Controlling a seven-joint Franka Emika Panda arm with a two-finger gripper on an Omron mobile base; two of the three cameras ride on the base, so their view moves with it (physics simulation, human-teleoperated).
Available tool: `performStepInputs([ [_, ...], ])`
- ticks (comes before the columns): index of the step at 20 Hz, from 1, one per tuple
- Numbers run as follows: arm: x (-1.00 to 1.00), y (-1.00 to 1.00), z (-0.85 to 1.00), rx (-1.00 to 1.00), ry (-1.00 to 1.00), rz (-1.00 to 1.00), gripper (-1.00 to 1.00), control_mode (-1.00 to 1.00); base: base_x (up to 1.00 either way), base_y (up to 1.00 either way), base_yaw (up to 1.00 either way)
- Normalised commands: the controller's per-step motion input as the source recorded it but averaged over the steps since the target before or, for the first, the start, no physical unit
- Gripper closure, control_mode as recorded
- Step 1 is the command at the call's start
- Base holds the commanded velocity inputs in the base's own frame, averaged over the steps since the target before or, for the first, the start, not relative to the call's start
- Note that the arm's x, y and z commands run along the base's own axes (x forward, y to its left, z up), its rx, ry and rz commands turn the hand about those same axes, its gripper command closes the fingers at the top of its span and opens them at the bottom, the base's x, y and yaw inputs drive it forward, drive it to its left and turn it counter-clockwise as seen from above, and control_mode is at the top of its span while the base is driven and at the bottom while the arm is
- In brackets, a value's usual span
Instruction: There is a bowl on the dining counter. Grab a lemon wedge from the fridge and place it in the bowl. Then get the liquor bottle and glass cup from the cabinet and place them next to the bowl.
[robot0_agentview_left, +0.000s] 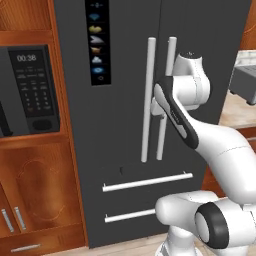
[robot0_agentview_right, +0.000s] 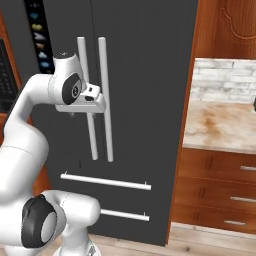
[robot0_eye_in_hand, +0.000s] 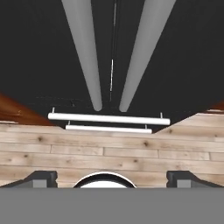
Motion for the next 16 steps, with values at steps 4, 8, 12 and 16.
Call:
performStepInputs([
  [4, 0.0, 0.0, 0.0, 0.0, 0.0, 0.0, -1.0, 1.0, -0.21, -0.08, 0.0],
  [8, 0.0, -0.1, -0.01, 0.0, 0.0, 0.0, -1.0, -1.0, 0.0, 0.0, 0.0],
  [12, -0.01, -0.37, 0.0, -0.08, -0.29, 0.0, -1.0, -1.0, 0.0, 0.0, 0.0],
  [16, 0.0, -0.35, 0.06, -0.04, -0.24, 0.03, -1.0, -1.0, 0.0, 0.0, 0.0],
])
